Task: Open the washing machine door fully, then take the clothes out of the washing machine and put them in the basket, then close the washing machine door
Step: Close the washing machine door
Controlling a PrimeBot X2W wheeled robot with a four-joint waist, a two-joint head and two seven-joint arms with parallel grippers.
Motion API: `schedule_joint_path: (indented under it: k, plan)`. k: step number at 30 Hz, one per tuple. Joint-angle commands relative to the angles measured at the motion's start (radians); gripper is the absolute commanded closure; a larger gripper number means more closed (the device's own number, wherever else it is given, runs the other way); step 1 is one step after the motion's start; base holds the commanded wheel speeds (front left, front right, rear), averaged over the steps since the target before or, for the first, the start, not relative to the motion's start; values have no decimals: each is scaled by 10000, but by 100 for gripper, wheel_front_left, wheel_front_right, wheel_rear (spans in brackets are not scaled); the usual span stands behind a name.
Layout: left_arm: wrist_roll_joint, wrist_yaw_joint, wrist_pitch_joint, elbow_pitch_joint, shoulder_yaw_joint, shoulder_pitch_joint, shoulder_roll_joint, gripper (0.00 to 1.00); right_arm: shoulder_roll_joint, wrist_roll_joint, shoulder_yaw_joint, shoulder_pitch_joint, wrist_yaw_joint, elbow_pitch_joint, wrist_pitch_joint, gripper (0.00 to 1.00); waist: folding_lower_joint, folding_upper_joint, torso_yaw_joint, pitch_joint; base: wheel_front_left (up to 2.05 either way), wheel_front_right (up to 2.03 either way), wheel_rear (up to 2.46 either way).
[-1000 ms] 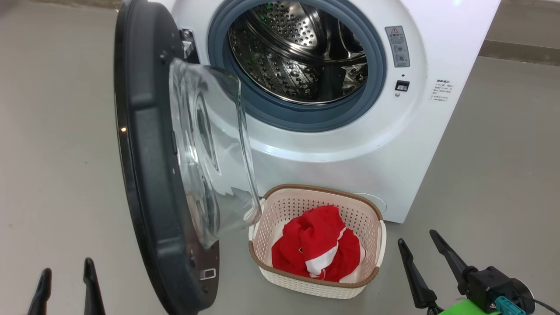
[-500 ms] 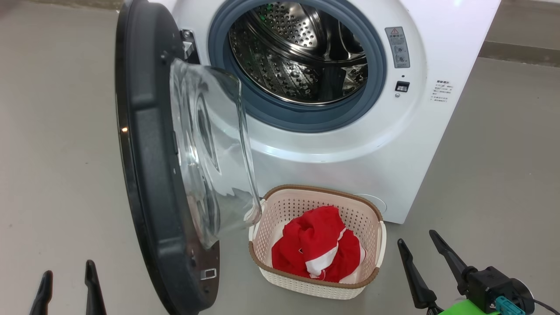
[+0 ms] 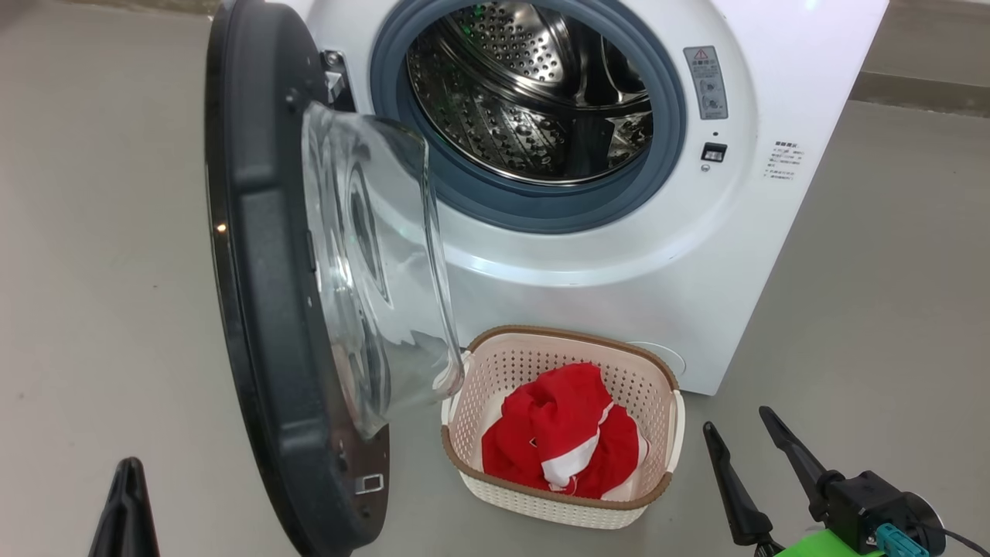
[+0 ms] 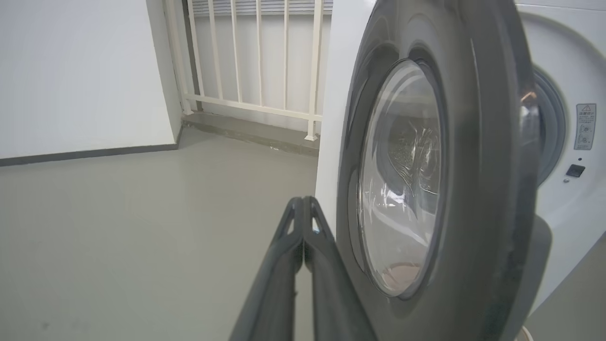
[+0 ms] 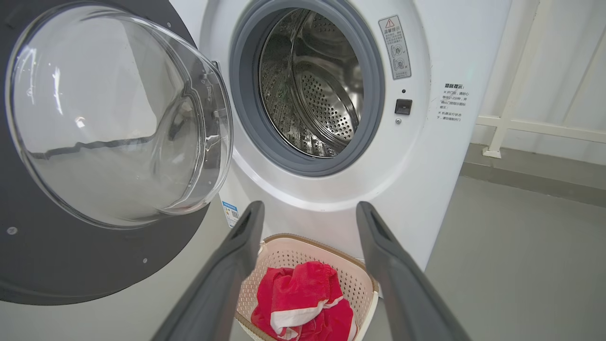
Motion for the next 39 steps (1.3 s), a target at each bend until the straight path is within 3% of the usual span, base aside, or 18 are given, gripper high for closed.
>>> schedule_joint_path:
  k: [1,7,8,10,13,18,25,39]
  plan:
    - [-319,-72,-22,-425,394,-311,29,100,-81,91,222,-216,33,-248,-105,0,-1,0,18,-18,0,0,0]
    - [-3277,-979,-212,-1012,1219,-560,-881,100,-81,117,229,-184,33,-260,-118,0,-1,0,41,-60,0,0,0]
    - [-4784,-1407,-209,-1207,1683,-728,-1179,100,-81,127,235,-189,33,-258,-127,0,-1,0,25,-60,0,0,0]
    - [-6395,-1802,-110,-1317,2175,-926,-1373,100,-81,132,242,-187,33,-263,-134,0,-1,0,4,-55,0,0,0]
    - [-8851,-2287,281,-1226,2960,-1211,-1507,100,-81,140,241,-192,33,-287,-140,0,-1,0,-45,-20,0,0,0]
    - [-11253,-2490,1117,-624,3980,-1658,-1277,100,-81,126,197,-209,33,-312,-147,0,-1,0,-159,72,0,0,0]
    - [-12513,-2436,2203,519,4077,-2168,-786,100,-81,125,150,-322,33,-372,-135,0,-1,0,-390,285,0,0,0]
    - [-13280,-2928,3876,715,2801,-1898,-953,100,-81,69,117,-587,33,-409,-155,0,-1,0,-760,751,0,0,0]
